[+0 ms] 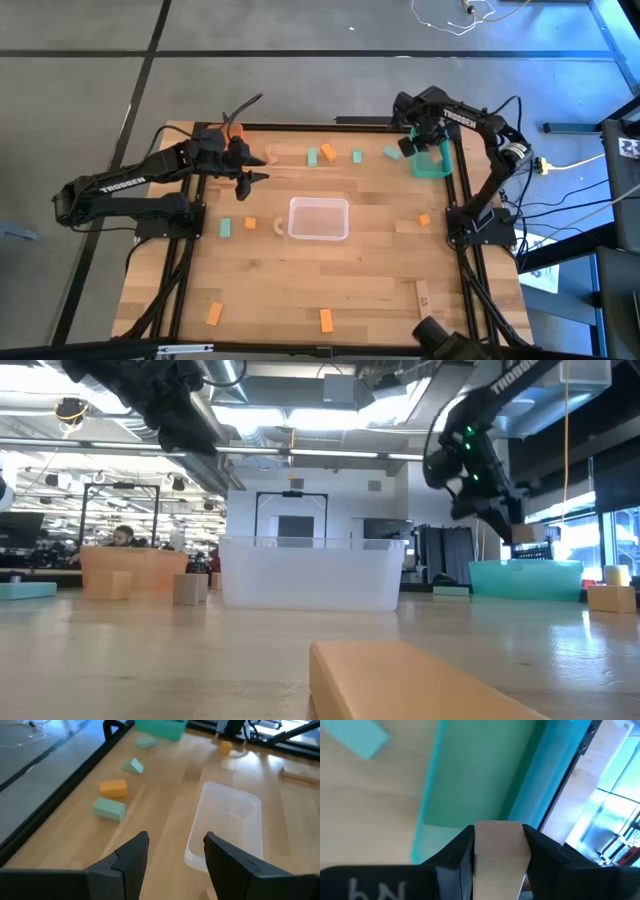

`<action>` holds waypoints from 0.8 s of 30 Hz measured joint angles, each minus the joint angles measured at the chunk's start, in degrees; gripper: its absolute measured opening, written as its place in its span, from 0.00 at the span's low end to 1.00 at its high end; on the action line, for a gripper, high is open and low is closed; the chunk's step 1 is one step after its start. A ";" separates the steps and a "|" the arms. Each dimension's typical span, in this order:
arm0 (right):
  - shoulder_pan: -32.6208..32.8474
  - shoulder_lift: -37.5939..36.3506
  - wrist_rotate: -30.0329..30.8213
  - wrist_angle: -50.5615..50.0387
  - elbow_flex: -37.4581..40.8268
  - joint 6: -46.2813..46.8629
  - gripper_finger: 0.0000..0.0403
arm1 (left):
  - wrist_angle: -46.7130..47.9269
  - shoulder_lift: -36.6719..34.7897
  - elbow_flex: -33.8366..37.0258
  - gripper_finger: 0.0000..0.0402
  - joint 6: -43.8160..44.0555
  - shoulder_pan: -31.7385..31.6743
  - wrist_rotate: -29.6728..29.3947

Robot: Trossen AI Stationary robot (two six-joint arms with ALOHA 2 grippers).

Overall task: Sort & place blocks by color
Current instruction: Put the light brown block into the orange bin, then put the blue block into the transparent bin

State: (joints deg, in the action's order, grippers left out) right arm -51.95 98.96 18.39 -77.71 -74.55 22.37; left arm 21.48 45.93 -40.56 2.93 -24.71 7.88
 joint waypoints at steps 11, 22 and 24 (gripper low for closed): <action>-4.55 0.00 -5.03 12.62 8.54 -3.58 0.32 | -3.46 -0.02 0.00 0.45 1.47 0.00 0.00; -4.89 -0.02 -6.45 15.41 10.39 -4.50 0.49 | -3.36 -0.02 0.00 0.45 1.45 0.00 0.02; -4.89 -0.02 -6.45 15.53 10.37 -4.64 0.49 | -3.32 -0.02 0.00 0.45 1.45 0.00 0.04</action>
State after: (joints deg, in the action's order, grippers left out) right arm -56.84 98.94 11.94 -62.18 -64.18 17.73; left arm 18.15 45.91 -40.56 4.38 -24.71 7.92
